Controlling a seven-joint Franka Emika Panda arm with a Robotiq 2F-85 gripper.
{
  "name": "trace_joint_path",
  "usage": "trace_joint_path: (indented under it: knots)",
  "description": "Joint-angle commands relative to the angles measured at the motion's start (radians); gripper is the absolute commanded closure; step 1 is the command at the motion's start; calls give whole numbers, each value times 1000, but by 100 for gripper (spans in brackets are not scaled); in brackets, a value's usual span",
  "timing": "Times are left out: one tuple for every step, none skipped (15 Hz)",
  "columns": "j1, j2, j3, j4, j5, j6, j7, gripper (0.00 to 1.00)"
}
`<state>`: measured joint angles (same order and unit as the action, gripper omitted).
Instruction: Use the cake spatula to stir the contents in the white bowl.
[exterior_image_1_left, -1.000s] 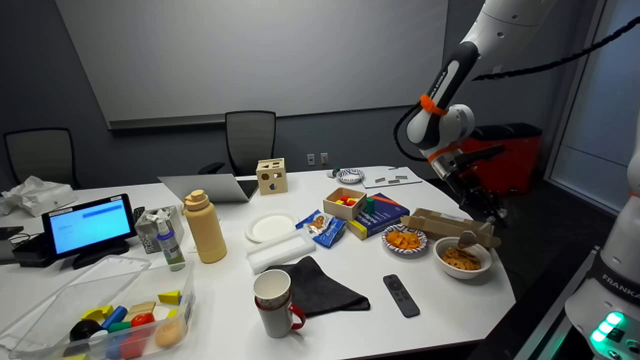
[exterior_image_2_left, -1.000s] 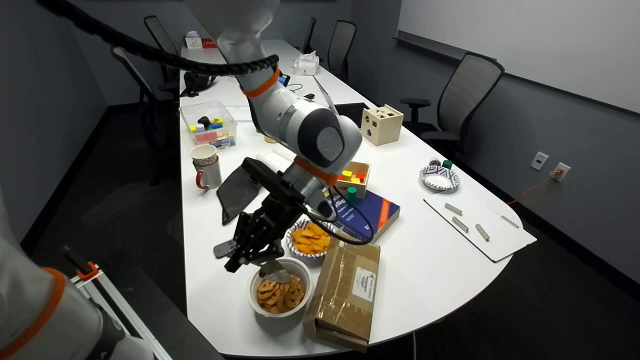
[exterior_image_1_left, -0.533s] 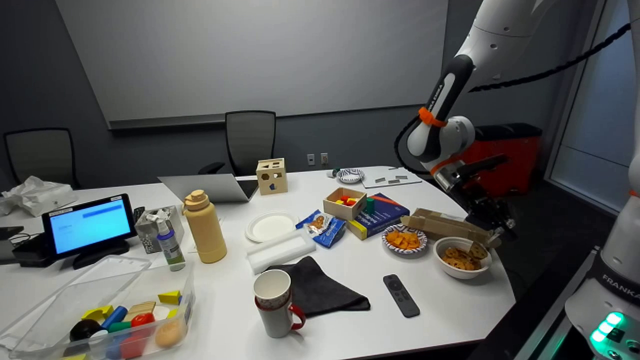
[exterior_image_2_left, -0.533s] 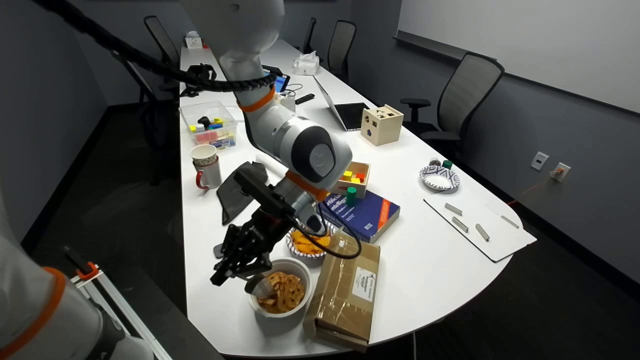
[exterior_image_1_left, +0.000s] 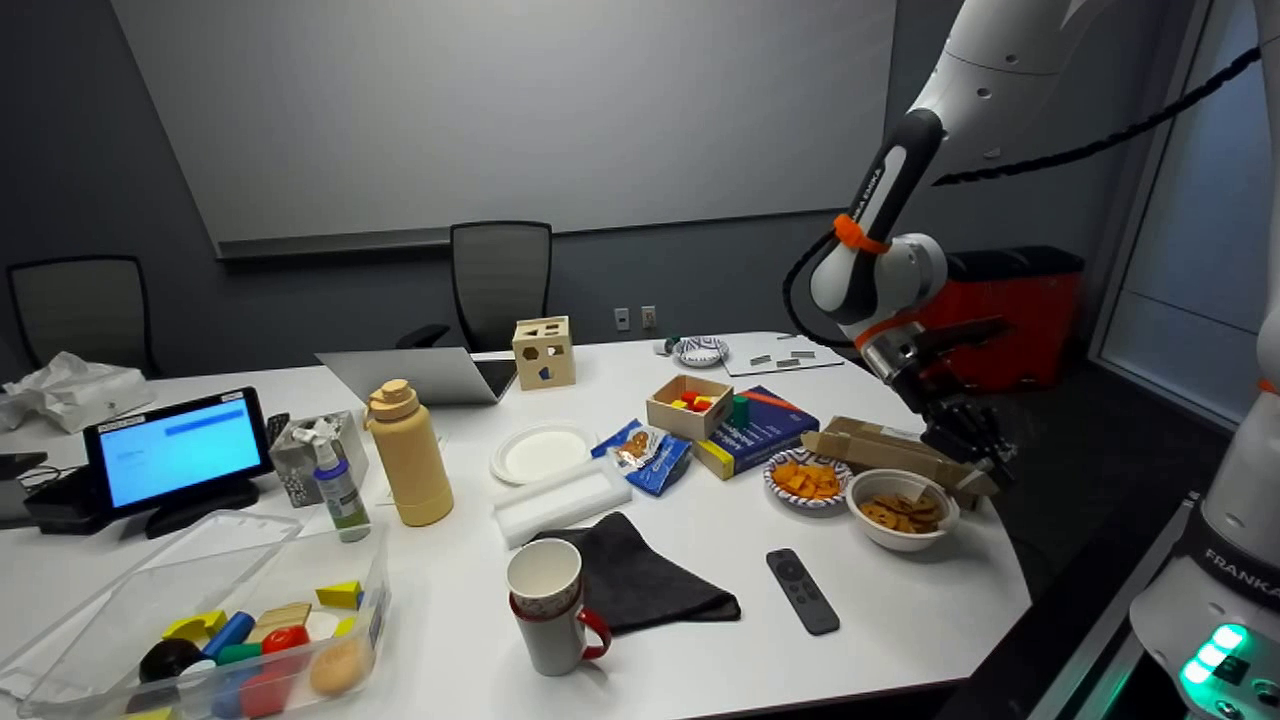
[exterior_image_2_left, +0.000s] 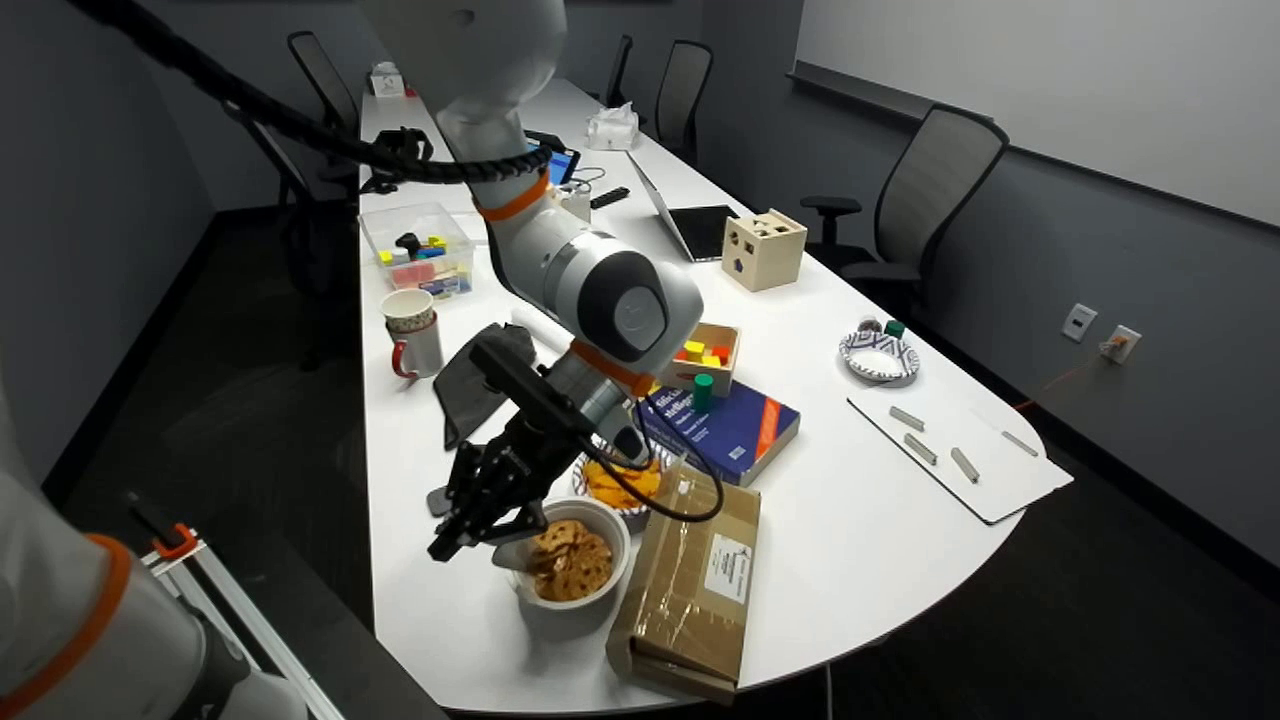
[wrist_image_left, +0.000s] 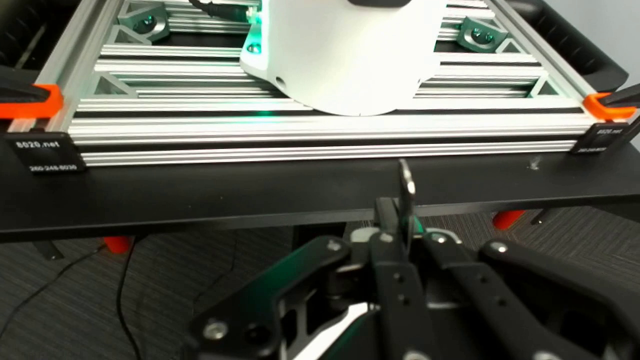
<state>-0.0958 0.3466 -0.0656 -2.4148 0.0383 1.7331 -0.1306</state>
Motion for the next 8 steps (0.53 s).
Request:
trace_joint_path:
  knots:
    - [-4, -77, 0, -38, -11, 67, -26, 99]
    - [-2, -88, -1, -41, -21, 81, -22, 99]
    - [0, -97, -4, -42, -33, 89, -15, 99]
    - [0, -106, -4, -43, -40, 93, -16, 99]
    - [2, -118, -5, -47, -52, 102, -11, 99]
    - [5, -128, -6, -53, -67, 115, -5, 99]
    - [4, -131, -5, -57, -74, 133, -9, 99]
    - [2, -129, -4, -64, -78, 154, -19, 99]
